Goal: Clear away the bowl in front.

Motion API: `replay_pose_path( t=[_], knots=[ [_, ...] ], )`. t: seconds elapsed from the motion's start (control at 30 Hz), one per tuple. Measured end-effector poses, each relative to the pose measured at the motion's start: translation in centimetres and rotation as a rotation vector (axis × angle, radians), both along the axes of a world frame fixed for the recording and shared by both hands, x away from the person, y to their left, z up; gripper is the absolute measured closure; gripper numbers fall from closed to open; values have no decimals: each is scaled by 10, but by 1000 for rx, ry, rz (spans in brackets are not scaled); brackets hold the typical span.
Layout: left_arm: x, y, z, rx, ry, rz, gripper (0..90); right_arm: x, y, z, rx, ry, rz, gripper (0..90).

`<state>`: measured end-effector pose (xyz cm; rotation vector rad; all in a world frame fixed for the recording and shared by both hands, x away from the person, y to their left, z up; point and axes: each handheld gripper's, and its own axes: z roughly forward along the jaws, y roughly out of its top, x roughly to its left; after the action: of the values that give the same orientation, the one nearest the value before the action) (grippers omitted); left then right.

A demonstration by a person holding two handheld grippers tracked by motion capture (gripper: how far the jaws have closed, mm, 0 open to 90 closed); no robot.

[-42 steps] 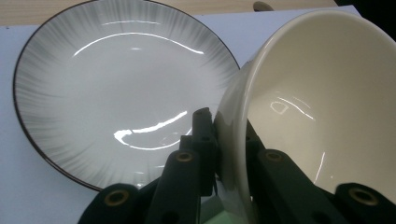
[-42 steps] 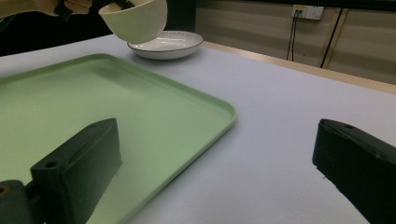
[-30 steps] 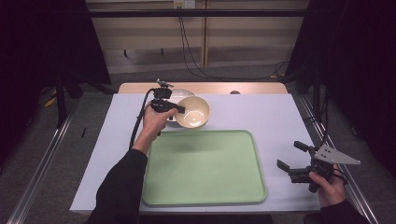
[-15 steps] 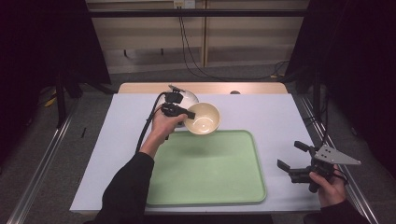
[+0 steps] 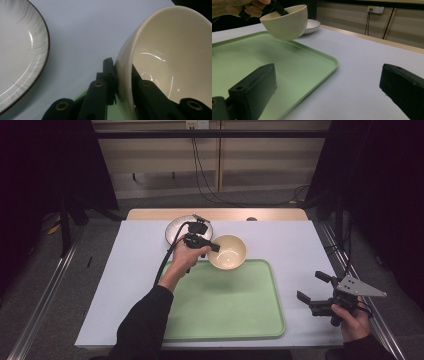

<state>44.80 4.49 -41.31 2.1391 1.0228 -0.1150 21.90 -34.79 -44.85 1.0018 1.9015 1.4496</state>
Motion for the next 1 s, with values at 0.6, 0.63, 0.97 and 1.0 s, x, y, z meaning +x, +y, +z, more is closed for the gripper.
replay_pose_path(
  t=[0.6, 0.63, 0.97, 1.0],
  knots=[
    [-6, -40, -4, -4, 27, -36, 834, 0, 0, 0, -3, -5, 3, 7],
    [-6, -42, -5, -1, 26, -40, 835, 0, 0, 0, -3, -4, -1, 7],
    [-2, -65, -16, -1, 53, -44, 834, -1, 1, 0, -2, -4, 8, 7],
    [-2, -68, -17, -4, 59, -40, 835, 0, 1, 0, -4, -5, 5, 7]
  ],
)
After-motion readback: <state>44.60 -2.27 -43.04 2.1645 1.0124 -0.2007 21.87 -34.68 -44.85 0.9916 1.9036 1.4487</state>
